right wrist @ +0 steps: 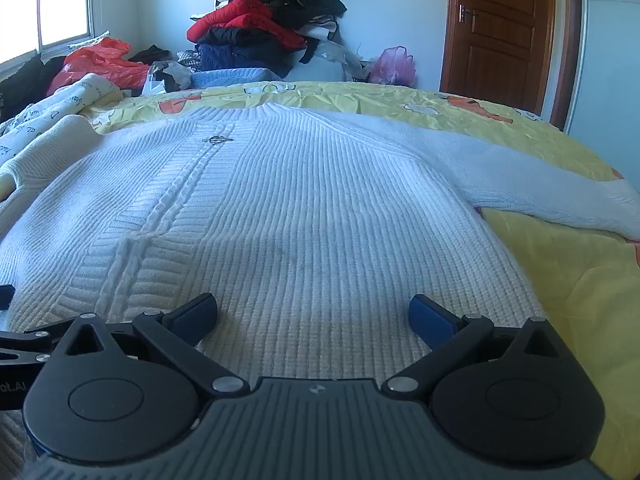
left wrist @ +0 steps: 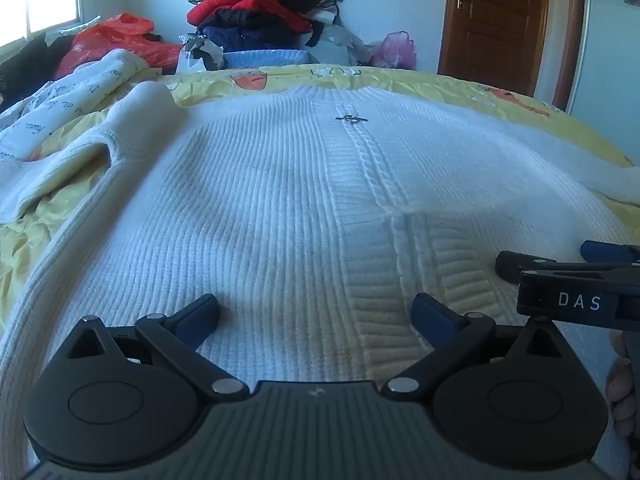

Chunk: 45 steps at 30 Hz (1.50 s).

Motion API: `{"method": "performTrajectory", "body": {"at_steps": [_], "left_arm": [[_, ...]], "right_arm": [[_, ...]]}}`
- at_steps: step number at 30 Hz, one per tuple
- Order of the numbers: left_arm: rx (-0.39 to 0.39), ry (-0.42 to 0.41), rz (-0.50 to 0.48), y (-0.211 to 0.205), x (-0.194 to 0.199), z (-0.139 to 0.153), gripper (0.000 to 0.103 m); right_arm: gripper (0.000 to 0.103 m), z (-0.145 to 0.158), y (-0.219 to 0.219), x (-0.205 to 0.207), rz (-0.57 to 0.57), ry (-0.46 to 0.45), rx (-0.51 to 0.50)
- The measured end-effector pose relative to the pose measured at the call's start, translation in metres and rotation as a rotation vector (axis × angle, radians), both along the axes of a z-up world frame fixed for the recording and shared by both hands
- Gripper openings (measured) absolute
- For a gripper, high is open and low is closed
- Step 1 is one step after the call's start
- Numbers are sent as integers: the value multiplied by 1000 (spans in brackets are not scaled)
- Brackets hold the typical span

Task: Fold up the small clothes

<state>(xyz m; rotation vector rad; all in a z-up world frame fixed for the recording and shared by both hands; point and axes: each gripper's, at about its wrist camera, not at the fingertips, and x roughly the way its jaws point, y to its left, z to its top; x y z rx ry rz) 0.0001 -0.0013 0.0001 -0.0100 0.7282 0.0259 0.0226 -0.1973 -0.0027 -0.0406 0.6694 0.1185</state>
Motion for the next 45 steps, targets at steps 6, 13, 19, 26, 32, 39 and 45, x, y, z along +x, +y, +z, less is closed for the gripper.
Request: {"method": "performTrajectory", "body": {"at_steps": [6, 13, 19, 26, 32, 39, 45], "left_arm": [[30, 5, 18, -5, 2, 1, 103], [3, -13, 5, -1, -2, -1, 103], [10, -8, 9, -2, -3, -1, 103], [18, -6, 14, -4, -1, -2, 103], [17, -8, 14, -5, -1, -2, 103], [21, -14, 22, -6, -2, -2, 103], [21, -16, 23, -6, -2, -2, 103]], "right_arm": [[103, 0, -1, 0, 0, -1, 3], [103, -1, 0, -1, 0, -1, 0], [103, 0, 2, -3, -1, -1, -6], [103, 0, 0, -2, -1, -2, -6], [103, 0, -1, -1, 0, -2, -7], [103, 0, 0, -1, 0, -2, -6], [103, 0, 0, -1, 0, -3, -4]]}}
